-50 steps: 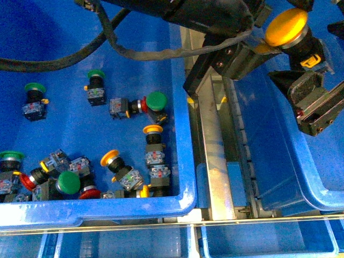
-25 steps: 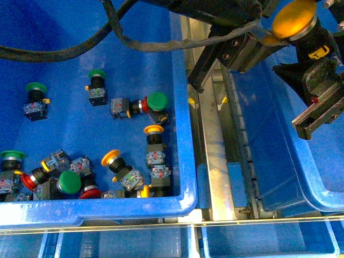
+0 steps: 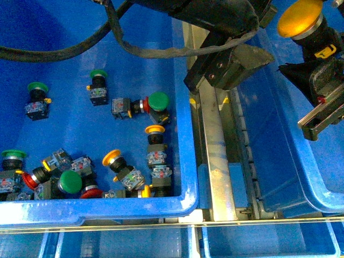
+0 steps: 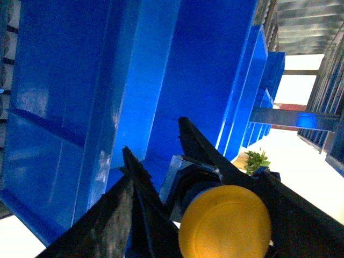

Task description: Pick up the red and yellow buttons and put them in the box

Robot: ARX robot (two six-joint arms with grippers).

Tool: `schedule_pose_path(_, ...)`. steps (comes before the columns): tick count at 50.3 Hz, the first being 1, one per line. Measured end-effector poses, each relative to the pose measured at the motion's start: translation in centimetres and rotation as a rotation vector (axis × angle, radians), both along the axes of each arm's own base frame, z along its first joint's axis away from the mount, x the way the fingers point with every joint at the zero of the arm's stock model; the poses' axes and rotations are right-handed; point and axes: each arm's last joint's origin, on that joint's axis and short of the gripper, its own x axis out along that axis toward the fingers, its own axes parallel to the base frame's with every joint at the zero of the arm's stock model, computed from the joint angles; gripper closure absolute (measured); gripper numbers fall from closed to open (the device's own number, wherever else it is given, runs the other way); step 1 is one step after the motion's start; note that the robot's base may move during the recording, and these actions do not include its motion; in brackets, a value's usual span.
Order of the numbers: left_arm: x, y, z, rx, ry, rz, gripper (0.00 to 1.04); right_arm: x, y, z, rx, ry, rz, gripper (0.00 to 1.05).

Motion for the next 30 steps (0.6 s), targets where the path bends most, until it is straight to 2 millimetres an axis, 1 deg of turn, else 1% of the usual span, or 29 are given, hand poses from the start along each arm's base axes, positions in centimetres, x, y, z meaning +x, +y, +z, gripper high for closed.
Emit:
schedule_pose_path(3,0.0,0.0,0.0,0.014,-0.016,0.005,0.26,0.0,-0.1,0.0,0.0,-0.001,-0.002,0.64)
schedule_pose_path(5,0.0,0.1,0.0,0.017,-0.02,0.005,0.22,-0.1,-0.1,0.1,0.0,-0.002,-0.004,0.64)
schedule_pose_path(10,0.2,0.4,0.1,0.024,-0.04,0.014,0.08,-0.2,-0.3,0.0,0.0,0.003,-0.018,0.64)
schedule_pose_path(11,0.2,0.5,0.2,0.027,-0.045,0.017,0.07,-0.2,-0.4,-0.1,0.0,0.006,-0.021,0.64)
schedule_pose_path(18,0.5,1.5,0.9,0.027,-0.074,0.053,0.08,-0.4,-0.8,-0.4,-0.003,0.023,-0.033,0.64)
schedule_pose_path(23,0.7,3.0,1.3,0.044,-0.097,0.095,0.08,-0.5,-0.9,-0.6,-0.005,0.031,-0.037,0.64)
schedule_pose_path(26,0.9,3.9,0.9,0.061,-0.094,0.109,0.08,-0.5,-1.0,-0.6,-0.005,0.032,-0.04,0.64)
schedule_pose_path(30,0.7,5.0,-0.2,0.094,-0.07,0.123,0.08,-0.6,-1.1,-0.7,-0.005,0.035,-0.039,0.64)
